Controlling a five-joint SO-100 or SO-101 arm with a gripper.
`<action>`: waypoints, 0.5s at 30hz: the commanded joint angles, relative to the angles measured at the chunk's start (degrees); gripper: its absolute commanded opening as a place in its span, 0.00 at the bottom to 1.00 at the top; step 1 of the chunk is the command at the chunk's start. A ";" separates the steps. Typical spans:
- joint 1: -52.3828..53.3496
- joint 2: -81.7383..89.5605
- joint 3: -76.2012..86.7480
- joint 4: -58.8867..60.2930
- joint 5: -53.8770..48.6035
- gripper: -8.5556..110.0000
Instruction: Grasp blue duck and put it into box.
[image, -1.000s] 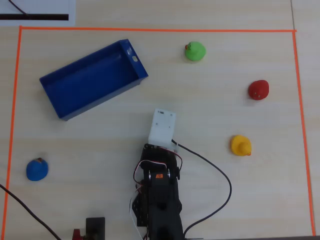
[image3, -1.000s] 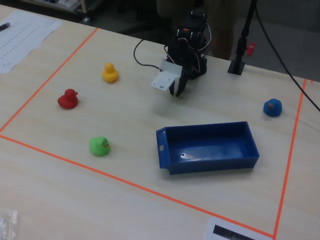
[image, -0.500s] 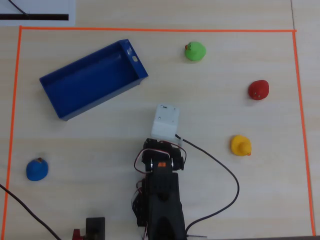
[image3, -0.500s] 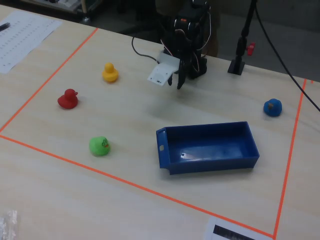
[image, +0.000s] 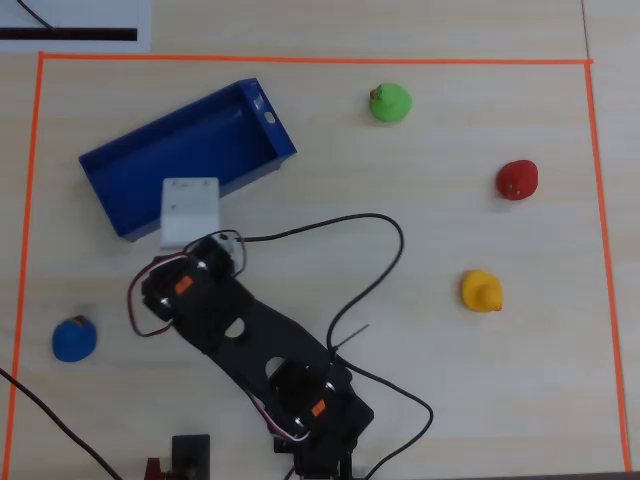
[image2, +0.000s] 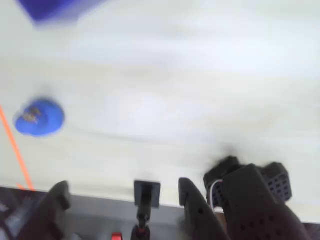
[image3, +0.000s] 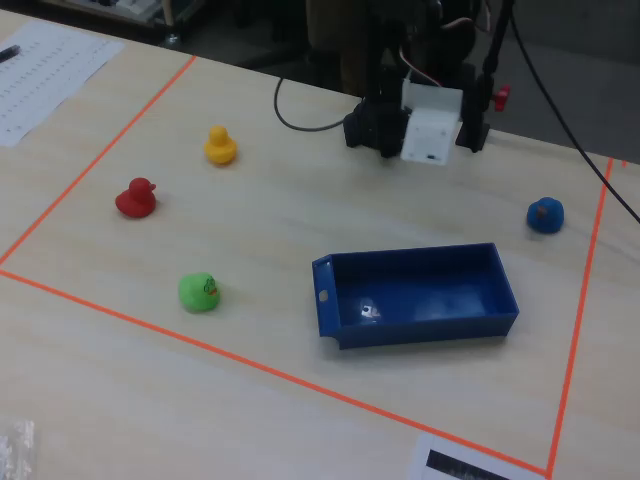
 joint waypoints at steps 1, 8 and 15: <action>-12.22 -5.89 -7.29 -0.26 1.32 0.33; -18.72 -21.27 -25.22 -0.44 0.79 0.34; -19.69 -32.08 -30.41 -7.91 0.53 0.35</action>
